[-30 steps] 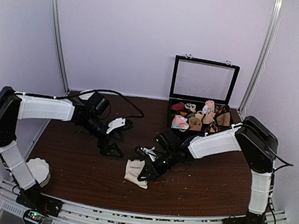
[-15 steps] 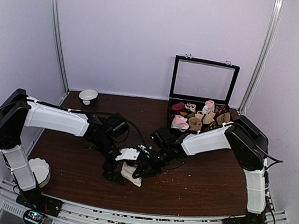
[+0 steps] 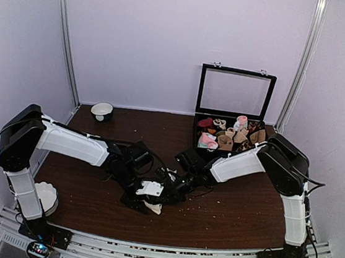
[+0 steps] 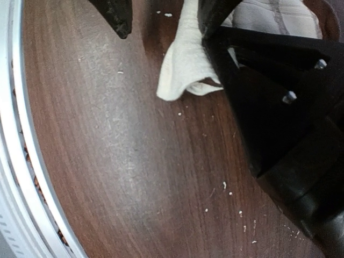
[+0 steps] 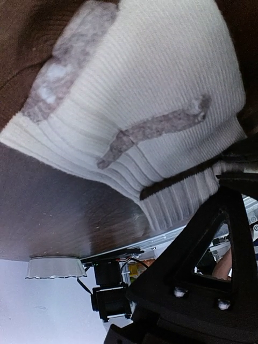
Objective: Roll the socks
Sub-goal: Roll the sock at the center of the board.
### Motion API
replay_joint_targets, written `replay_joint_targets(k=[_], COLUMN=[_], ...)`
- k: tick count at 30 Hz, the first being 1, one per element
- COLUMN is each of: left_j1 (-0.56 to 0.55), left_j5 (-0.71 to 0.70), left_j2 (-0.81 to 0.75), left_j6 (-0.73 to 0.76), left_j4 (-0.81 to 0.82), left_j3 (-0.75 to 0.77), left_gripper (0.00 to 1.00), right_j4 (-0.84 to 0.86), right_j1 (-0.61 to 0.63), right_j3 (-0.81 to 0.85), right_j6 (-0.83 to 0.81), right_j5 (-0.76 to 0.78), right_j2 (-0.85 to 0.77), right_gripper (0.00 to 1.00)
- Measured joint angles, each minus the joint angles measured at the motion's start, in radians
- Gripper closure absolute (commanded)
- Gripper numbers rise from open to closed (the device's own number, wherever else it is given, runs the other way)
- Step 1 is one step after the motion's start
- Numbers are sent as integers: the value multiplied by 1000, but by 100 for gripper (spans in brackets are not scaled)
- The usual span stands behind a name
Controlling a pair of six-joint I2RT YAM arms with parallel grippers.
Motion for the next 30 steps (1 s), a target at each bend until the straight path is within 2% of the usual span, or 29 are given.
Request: replay_joint_targets(k=[8, 19, 21, 23, 24, 25, 27, 28, 30], left_j1=[-10, -11, -10, -9, -9, -9, -9, -8, -3], left_j5=[-51, -115, -135, -139, -138, -135, -127, -125, -95], left_j2=[-2, 33, 64, 89, 95, 100, 109, 110, 104], left_j6=[1, -19, -26, -26, -27, -27, -28, -29, -17], left_j4=[18, 0, 2, 8, 7, 3, -5, -10, -8], left_j3=[0, 58, 82, 95, 103, 111, 124, 127, 128], left_gripper=[60, 65, 68, 76, 79, 83, 88, 91, 93], right_j4=[102, 190, 202, 217, 226, 235, 247, 256, 275], right_j1=[-2, -16, -19, -21, -21, -22, -23, -24, -27], right_j3=[-64, -150, -175, -198, -209, -220, -235, -239, -243], right_j6=[31, 35, 35, 36, 38, 39, 41, 52, 49], right_j5=[1, 40, 45, 55, 59, 62, 61, 52, 16], right_j2=[-13, -56, -70, -85, -90, -96, -104, -108, -124], right_gripper=[94, 94, 94, 93, 90, 81, 46, 42, 45])
